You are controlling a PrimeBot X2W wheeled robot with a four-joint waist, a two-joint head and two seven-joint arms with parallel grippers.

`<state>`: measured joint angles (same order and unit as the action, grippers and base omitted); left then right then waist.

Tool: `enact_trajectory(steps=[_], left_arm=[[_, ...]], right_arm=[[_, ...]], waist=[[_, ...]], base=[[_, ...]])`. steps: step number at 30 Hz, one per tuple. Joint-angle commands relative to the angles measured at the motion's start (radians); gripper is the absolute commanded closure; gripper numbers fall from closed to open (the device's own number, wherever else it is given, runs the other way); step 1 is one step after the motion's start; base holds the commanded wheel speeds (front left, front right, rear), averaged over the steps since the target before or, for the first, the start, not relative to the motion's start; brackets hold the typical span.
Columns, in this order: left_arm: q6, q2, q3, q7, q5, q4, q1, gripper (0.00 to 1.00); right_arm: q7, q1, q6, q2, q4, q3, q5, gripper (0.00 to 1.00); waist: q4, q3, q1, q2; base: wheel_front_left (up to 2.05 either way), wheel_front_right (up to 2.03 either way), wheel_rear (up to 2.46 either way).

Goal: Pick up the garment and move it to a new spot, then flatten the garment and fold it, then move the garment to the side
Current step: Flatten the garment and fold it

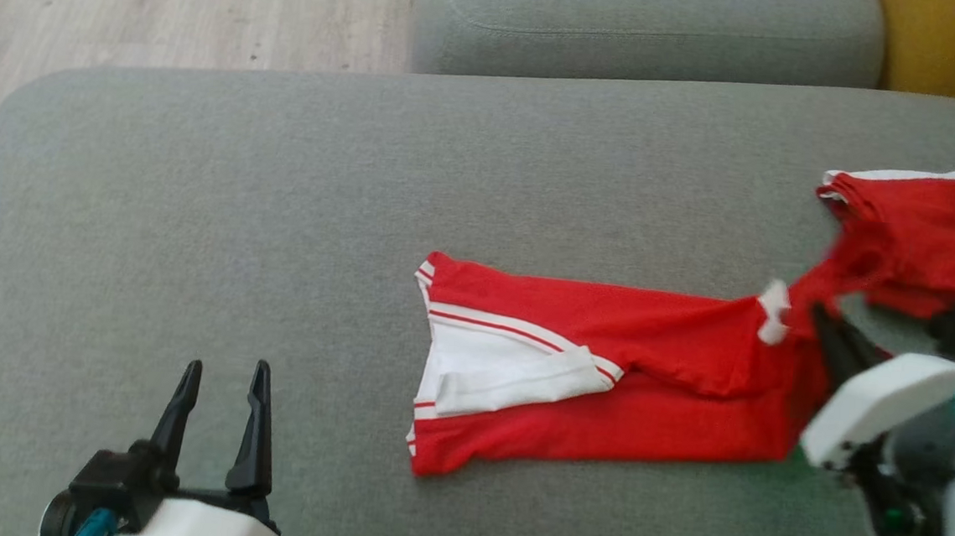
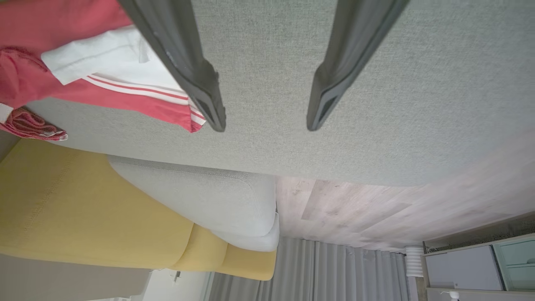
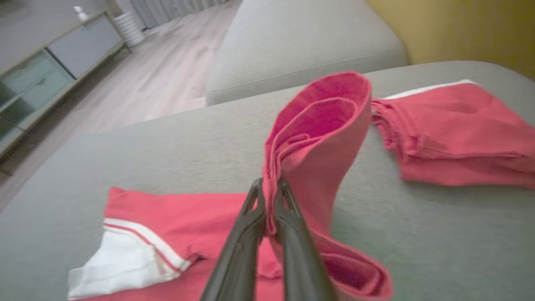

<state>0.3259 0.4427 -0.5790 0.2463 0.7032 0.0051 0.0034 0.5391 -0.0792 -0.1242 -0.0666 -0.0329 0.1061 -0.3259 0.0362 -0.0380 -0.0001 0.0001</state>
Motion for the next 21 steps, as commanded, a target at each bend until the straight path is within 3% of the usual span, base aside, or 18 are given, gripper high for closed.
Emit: enact_trajectory(steps=[1, 6, 12, 21], left_arm=[[0.003, 0.014, 0.040, -0.001, -0.005, -0.023, -0.060, 0.00], [0.003, 0.013, 0.042, -0.002, -0.003, -0.022, -0.064, 0.00], [-0.005, 0.002, 0.026, -0.006, -0.006, -0.012, -0.077, 0.00], [-0.022, -0.017, 0.003, -0.008, -0.009, 0.012, -0.099, 0.00]], right_arm=[[0.007, -0.031, -0.007, 0.001, -0.053, -0.048, -0.022, 1.00], [-0.002, -0.042, -0.007, 0.015, -0.061, -0.204, -0.119, 1.00], [-0.092, -0.073, -0.007, 0.016, 0.022, -0.394, -0.258, 1.00], [-0.213, -0.152, -0.007, 0.016, 0.200, -0.513, -0.338, 1.00]], waist=[[0.012, -0.004, 0.0001, -0.0001], [0.041, -0.015, 0.0001, -0.0001], [0.083, -0.014, 0.0001, -0.0001], [0.143, -0.007, 0.0001, -0.0001]], base=[[0.00, 0.00, 0.00], [0.00, 0.00, 0.00], [0.00, 0.00, 0.00], [0.00, 0.00, 0.00]])
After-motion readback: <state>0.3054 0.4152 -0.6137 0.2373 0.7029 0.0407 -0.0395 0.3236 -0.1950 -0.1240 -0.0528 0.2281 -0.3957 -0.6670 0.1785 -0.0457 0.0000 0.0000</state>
